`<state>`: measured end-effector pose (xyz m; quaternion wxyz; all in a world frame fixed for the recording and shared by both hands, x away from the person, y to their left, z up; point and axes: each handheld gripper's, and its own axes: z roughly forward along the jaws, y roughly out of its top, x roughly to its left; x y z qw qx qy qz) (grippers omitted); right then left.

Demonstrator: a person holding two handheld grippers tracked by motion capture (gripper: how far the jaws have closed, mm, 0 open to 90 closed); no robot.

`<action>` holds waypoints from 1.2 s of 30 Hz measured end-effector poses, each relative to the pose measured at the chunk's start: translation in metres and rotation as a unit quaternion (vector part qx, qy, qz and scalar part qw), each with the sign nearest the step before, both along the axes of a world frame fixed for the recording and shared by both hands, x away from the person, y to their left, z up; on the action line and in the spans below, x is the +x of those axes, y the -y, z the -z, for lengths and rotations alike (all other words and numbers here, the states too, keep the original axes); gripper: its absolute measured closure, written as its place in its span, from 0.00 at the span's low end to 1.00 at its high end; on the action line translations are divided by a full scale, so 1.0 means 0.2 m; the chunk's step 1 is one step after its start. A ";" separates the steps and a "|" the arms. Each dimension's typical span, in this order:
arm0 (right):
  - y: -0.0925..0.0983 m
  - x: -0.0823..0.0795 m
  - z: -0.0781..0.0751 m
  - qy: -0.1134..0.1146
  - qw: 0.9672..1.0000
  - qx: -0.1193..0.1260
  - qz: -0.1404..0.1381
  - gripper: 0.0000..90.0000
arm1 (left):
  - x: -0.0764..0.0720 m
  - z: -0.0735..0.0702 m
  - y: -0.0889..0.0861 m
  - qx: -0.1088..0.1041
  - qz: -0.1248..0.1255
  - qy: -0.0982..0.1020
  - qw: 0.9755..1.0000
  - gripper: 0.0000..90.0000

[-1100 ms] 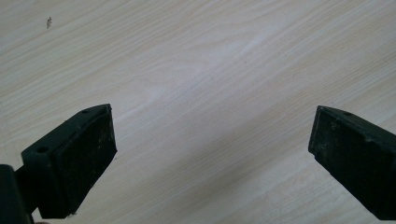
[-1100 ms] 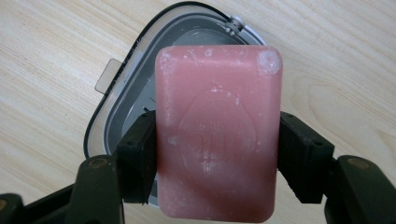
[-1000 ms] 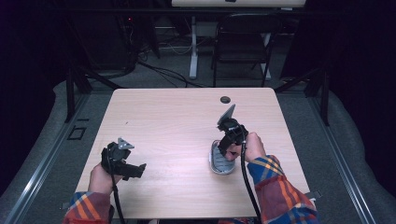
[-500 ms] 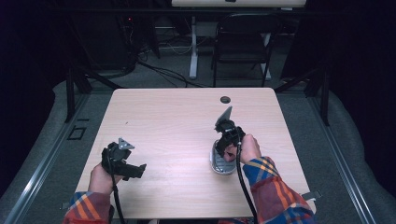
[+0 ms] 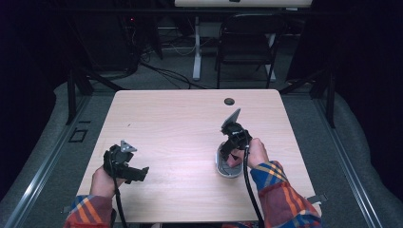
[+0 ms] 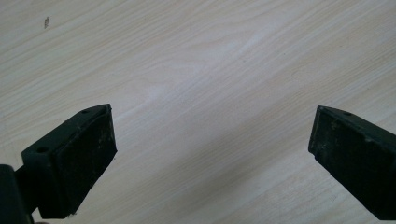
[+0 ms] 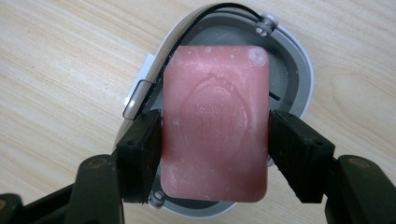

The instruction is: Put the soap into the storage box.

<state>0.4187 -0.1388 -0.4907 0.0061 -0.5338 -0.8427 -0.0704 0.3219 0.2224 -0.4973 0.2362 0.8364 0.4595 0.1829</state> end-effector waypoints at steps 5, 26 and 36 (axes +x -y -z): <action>0.00 -0.01 -0.02 0.002 1.000 0.008 -0.004 0.42 | 0.00 0.00 0.00 0.000 0.000 0.001 1.000 0.01; 0.12 -0.09 -0.16 0.064 0.996 0.029 -0.054 0.46 | 0.00 0.00 0.00 0.000 0.003 -0.002 1.000 0.01; 0.25 -0.13 -0.20 0.084 0.994 0.030 -0.069 0.35 | 0.00 0.00 0.00 0.001 0.004 0.000 1.000 0.01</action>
